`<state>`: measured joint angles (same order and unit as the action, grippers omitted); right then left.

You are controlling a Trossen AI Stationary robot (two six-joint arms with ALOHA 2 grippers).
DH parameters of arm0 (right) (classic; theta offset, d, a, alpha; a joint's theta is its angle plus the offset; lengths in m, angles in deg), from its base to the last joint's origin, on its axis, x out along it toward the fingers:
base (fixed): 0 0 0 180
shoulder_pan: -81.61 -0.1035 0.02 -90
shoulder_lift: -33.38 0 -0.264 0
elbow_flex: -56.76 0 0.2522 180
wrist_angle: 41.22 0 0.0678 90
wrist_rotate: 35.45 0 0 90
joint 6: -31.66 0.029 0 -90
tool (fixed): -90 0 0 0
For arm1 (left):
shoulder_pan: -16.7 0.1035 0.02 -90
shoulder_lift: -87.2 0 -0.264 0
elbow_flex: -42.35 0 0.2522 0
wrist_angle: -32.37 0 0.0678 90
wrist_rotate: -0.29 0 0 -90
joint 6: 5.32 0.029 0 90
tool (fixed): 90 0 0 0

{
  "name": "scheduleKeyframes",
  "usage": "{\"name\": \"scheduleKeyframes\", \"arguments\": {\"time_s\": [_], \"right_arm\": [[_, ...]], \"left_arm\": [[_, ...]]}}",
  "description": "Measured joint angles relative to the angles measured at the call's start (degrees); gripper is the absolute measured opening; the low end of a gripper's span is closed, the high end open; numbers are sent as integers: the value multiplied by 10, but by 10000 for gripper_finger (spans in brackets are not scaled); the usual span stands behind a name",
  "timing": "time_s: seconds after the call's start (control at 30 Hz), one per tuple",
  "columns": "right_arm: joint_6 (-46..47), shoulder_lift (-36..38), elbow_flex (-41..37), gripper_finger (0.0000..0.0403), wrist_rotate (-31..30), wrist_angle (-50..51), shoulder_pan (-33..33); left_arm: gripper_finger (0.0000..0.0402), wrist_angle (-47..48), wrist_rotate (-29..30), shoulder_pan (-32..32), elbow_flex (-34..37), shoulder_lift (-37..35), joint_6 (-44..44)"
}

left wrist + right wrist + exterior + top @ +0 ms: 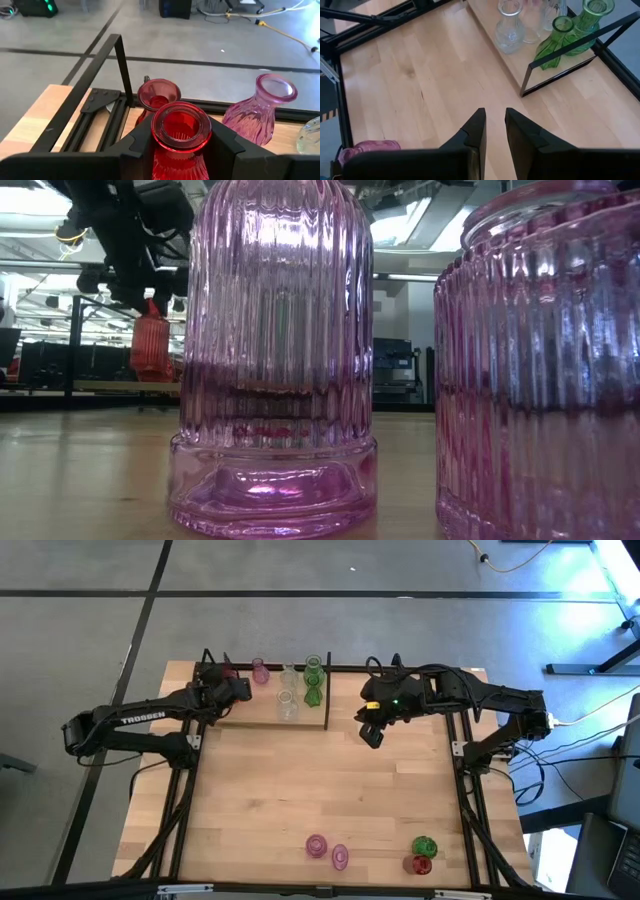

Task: Sort vases onto shelf
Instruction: Put the top red vase on the shelf aligned with the other red vase

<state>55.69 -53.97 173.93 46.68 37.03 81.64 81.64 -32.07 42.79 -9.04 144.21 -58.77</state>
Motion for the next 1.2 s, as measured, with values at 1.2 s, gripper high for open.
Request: {"name": "scheduleKeyframes", "arguments": {"time_s": [1.2], "right_arm": [[12, 0, 0, 60, 15, 0, 0]], "left_arm": [[136, -6, -51, -1, 24, -1, 52]]}}
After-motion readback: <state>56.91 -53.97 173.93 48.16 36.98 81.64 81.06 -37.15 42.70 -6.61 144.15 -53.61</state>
